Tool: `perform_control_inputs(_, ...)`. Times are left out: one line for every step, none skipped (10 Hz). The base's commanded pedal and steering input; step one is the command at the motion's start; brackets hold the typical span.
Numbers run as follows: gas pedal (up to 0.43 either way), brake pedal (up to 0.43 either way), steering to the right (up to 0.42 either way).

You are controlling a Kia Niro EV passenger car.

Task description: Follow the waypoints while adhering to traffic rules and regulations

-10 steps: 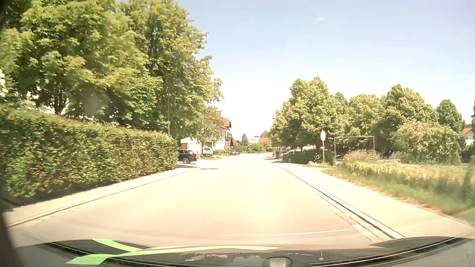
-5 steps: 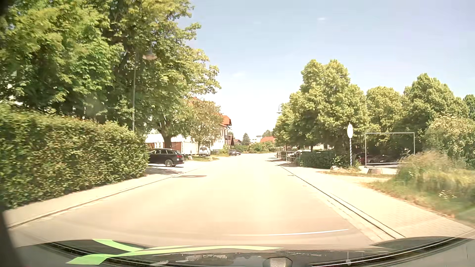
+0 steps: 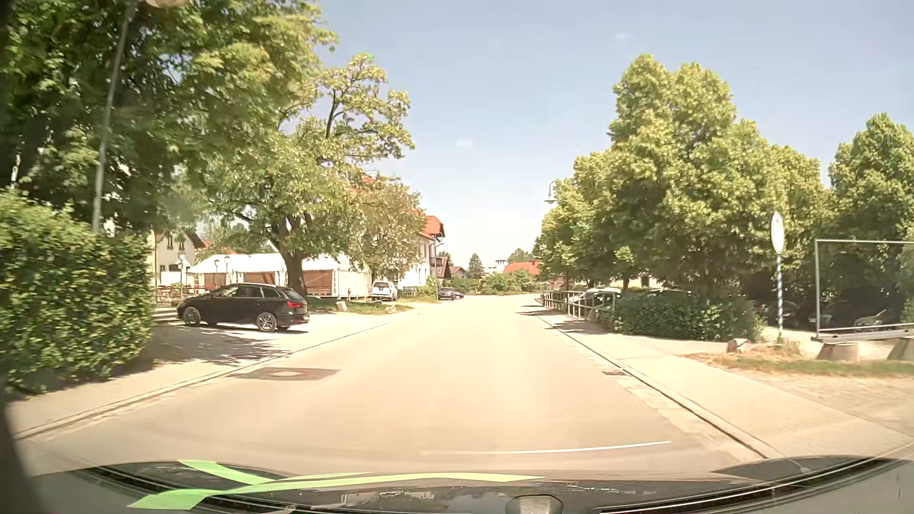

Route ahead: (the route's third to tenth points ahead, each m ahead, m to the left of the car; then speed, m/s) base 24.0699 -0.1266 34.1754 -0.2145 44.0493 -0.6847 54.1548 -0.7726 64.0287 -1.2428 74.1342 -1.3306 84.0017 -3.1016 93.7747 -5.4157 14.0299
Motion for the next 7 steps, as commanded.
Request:
perform_control_inputs(0.169, 0.000, -0.001)
perform_control_inputs(0.169, 0.000, -0.001)
perform_control_inputs(0.169, 0.000, -0.001)
perform_control_inputs(0.169, 0.000, -0.001)
perform_control_inputs(0.169, 0.000, -0.002)
perform_control_inputs(0.169, 0.000, -0.002)
perform_control_inputs(0.169, 0.000, -0.002)
